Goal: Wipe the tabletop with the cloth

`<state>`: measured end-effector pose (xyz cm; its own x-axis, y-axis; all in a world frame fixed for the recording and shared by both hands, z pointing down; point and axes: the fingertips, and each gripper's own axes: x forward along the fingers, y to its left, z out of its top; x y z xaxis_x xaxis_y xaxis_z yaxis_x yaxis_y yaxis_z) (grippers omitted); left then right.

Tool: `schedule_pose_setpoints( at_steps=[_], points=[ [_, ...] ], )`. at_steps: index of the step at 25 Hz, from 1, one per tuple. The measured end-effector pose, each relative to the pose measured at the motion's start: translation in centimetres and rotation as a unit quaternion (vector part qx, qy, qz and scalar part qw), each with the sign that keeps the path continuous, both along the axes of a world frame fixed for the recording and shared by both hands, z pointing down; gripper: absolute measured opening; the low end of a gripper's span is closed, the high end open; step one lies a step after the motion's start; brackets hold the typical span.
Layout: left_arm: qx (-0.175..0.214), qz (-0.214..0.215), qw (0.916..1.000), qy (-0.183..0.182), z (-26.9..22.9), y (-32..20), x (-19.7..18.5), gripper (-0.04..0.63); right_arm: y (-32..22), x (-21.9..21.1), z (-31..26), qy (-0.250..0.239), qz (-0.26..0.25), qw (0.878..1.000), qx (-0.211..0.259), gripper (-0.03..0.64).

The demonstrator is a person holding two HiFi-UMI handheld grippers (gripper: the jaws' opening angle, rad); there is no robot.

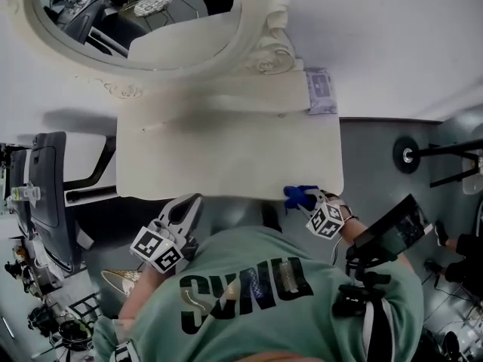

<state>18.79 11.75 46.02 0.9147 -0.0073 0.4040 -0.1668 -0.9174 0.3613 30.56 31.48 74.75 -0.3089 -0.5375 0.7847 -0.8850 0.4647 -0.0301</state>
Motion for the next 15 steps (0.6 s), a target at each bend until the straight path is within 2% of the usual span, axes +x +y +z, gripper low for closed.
schedule_pose_setpoints(
  at_steps=[3,5,7,8,11,15],
  points=[
    [-0.002,0.003,1.0000,-0.002,0.2,0.1,0.1,-0.003,-1.8,2.8,-0.8,-0.027,0.051,0.998,0.025,0.083],
    [-0.002,0.007,1.0000,-0.006,0.3,0.3,0.0,-0.003,-5.0,8.8,-1.5,-0.018,0.124,0.991,0.057,0.083],
    [0.000,0.012,0.9999,-0.010,0.3,0.4,-0.1,-0.003,-7.9,16.0,-1.5,0.013,0.197,0.978,0.063,0.083],
    [0.002,0.015,0.9998,-0.012,0.2,0.5,-0.1,-0.003,-8.9,19.1,-1.2,0.037,0.218,0.973,0.060,0.084],
    [0.009,0.022,0.9996,-0.017,0.0,0.9,-0.4,-0.003,-10.6,25.4,-0.4,0.108,0.231,0.966,0.049,0.084],
    [0.012,0.021,0.9994,-0.025,0.2,1.0,-1.1,-0.003,-11.5,26.6,-0.2,0.125,0.227,0.965,0.045,0.084]
  ],
)
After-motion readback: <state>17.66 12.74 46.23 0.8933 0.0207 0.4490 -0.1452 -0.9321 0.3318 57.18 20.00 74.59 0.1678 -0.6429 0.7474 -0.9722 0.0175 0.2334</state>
